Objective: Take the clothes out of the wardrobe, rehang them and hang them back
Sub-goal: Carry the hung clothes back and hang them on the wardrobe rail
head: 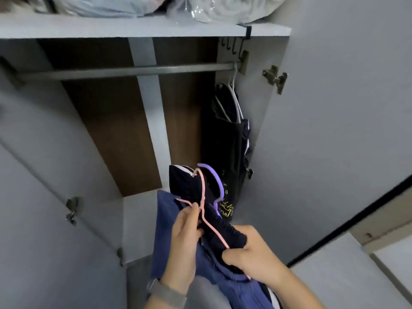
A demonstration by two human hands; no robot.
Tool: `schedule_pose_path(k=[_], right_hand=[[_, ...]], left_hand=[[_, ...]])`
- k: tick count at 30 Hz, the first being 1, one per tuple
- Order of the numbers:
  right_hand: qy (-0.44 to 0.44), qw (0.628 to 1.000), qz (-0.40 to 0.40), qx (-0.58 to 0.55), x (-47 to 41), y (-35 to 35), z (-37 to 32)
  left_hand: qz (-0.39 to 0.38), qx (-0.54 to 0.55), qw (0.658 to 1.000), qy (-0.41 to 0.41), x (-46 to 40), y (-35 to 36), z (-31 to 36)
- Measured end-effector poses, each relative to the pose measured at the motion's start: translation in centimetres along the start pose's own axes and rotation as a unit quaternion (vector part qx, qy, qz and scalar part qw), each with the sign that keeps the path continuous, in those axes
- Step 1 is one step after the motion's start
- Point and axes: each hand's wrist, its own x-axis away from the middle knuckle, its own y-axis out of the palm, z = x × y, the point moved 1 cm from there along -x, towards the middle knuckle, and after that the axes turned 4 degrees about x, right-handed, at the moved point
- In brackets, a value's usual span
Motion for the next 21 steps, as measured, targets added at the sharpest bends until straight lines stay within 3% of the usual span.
schedule_pose_path(k=[4, 11, 15, 18, 21], right_hand=[[-0.023, 0.999, -0.034, -0.025, -8.9, 1.2, -2.7], [-0.027, 0.997, 0.006, -0.071, -18.6, 1.6, -6.3], [-0.041, 0.991, 0.08, -0.095, -22.8, -0.2, -7.6], [-0.087, 0.984, 0.148, -0.041, -26.6, -3.4, -7.6], [-0.077, 0.978, 0.192, 0.01, -30.2, -8.2, -7.8]], left_hand=[[-0.009, 0.033, 0.999, -0.012, -7.8, -0.6, 5.1], [-0.011, 0.025, 0.999, -0.02, -17.1, -1.2, 11.5], [0.029, 0.074, 0.997, 0.004, -20.7, -0.1, 13.8], [0.087, 0.125, 0.988, 0.014, -23.1, 0.2, 15.3], [0.085, 0.125, 0.988, 0.015, -24.6, 0.4, 15.7]])
